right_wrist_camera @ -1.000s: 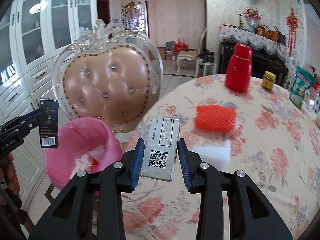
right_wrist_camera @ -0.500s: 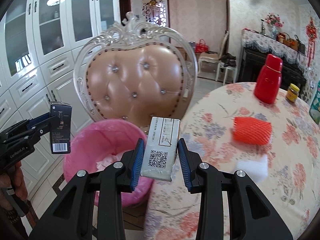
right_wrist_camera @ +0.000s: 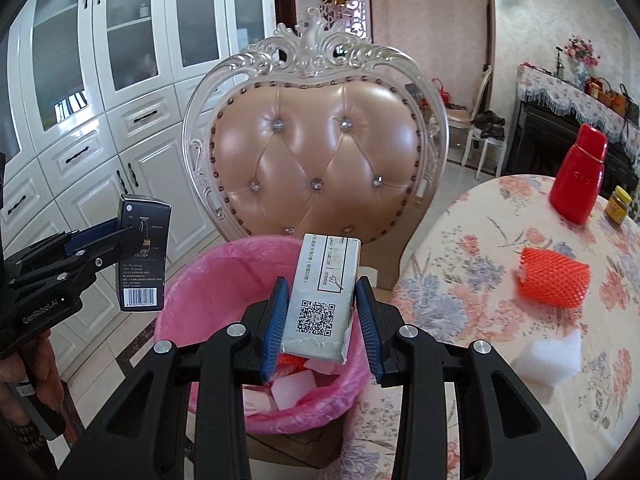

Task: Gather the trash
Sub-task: 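Carry both boxes over the pink wastebasket and open both tools to drop them, then move both open tools back toward the white foam block and orange net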

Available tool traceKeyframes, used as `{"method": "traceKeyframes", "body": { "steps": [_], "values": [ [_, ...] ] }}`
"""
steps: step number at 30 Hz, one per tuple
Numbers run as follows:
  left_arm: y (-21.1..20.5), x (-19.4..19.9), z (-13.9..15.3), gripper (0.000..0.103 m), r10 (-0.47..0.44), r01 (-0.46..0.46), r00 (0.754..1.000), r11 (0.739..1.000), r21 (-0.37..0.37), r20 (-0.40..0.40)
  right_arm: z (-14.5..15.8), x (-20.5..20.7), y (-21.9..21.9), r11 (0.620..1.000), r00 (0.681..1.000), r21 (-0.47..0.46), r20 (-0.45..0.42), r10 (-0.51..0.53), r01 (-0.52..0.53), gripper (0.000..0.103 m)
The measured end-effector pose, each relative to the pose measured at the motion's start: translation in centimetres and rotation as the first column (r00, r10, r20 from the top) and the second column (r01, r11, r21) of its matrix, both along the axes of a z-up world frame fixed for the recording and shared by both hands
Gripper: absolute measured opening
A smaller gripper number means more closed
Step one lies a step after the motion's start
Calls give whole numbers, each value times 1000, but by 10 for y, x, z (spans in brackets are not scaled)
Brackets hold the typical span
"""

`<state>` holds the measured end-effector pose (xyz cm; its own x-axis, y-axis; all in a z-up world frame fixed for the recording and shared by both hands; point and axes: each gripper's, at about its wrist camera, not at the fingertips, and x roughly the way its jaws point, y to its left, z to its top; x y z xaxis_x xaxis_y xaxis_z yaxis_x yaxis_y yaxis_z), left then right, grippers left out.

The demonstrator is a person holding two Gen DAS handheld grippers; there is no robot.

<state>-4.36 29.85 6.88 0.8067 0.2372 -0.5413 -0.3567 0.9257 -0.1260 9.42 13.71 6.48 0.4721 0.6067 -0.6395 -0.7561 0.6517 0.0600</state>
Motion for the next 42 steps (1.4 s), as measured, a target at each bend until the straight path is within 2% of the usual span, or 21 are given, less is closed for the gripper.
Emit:
{"method": "traceKeyframes", "body": {
  "steps": [16,18,19,20,22,25,42],
  "values": [
    [5,0,-7,40,8,-9,1000,1000,-20,-14,-10,-6,27,998,998,-17,-11,58,-58,37],
    [6,1,-7,40,12,-12,1000,1000,-23,-14,-13,-5,29,998,998,-20,-14,60,-60,43],
    [7,0,-7,40,12,-13,1000,1000,-25,-15,-13,-5,29,998,998,-22,-11,58,-59,51],
    [6,1,-8,42,10,-11,1000,1000,-28,-17,-14,-5,29,998,998,-25,-8,59,-59,55],
    [7,3,-9,44,12,-12,1000,1000,-27,-20,-15,-5,29,998,998,-30,3,55,-55,55],
    [7,2,-10,51,17,-17,1000,999,-32,-18,-16,-1,24,999,999,-26,-8,39,-40,55],
    [-11,15,-10,52,-12,12,999,1000,-16,-30,-20,21,-22,998,998,-23,-1,-58,58,67]
  ]
}}
